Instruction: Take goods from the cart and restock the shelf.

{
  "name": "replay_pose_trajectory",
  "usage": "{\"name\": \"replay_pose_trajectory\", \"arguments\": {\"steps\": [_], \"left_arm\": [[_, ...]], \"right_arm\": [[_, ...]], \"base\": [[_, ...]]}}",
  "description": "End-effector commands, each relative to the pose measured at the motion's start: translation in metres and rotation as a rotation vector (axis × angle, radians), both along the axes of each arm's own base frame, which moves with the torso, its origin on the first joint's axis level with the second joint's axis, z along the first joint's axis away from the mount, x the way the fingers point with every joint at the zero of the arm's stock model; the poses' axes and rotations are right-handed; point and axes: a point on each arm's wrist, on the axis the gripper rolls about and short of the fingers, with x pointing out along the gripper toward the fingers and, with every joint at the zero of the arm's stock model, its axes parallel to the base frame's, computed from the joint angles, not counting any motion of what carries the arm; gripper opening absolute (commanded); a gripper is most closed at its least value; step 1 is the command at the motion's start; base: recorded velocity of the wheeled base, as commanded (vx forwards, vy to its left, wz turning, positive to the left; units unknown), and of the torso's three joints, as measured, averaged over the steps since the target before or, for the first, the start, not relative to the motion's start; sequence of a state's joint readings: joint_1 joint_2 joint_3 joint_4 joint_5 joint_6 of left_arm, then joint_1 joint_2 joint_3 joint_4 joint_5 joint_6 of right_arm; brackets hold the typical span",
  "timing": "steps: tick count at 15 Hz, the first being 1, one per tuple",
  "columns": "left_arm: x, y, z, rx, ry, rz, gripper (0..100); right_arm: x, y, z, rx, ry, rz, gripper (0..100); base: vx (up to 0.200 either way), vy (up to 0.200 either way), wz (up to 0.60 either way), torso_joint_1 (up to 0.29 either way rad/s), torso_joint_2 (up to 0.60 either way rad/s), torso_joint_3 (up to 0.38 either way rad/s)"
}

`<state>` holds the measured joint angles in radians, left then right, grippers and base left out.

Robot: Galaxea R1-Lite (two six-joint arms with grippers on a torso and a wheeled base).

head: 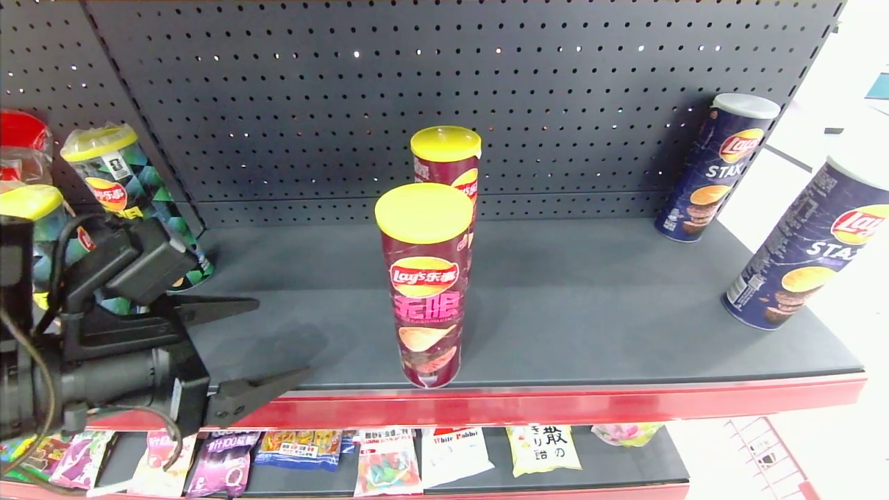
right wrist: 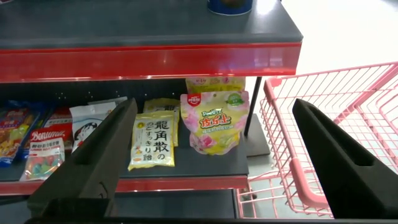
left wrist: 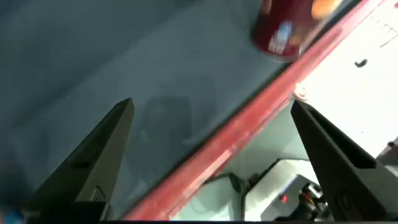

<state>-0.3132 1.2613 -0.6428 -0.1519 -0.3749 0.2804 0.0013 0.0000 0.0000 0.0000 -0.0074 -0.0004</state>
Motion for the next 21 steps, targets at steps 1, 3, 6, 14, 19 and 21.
{"name": "replay_pose_trajectory", "arguments": {"steps": [1, 3, 6, 14, 19, 21], "left_arm": [[0.023, -0.019, -0.014, 0.026, 0.039, -0.058, 100], [0.027, -0.030, -0.022, 0.041, 0.060, -0.099, 100], [0.035, -0.042, -0.023, 0.057, 0.066, -0.118, 100], [0.059, -0.054, -0.030, 0.090, 0.076, -0.117, 100], [0.064, -0.060, -0.035, 0.105, 0.086, -0.129, 100], [0.067, -0.063, -0.036, 0.106, 0.088, -0.133, 100]], "right_arm": [[0.000, 0.000, 0.000, 0.000, 0.002, 0.000, 100], [0.000, 0.000, 0.000, 0.000, 0.002, 0.000, 100], [0.000, 0.000, 0.000, 0.000, 0.002, 0.000, 100], [0.000, 0.000, 0.000, -0.001, 0.002, -0.001, 100], [0.000, 0.000, 0.000, 0.000, 0.002, -0.002, 100], [0.000, 0.000, 0.000, -0.001, 0.002, -0.003, 100]], "base": [[0.000, 0.000, 0.00, 0.000, 0.00, 0.000], [0.000, 0.000, 0.00, 0.000, 0.00, 0.000], [0.000, 0.000, 0.00, 0.000, 0.00, 0.000], [0.000, 0.000, 0.00, 0.000, 0.00, 0.000], [0.000, 0.000, 0.00, 0.000, 0.00, 0.000], [0.000, 0.000, 0.00, 0.000, 0.00, 0.000]]}}
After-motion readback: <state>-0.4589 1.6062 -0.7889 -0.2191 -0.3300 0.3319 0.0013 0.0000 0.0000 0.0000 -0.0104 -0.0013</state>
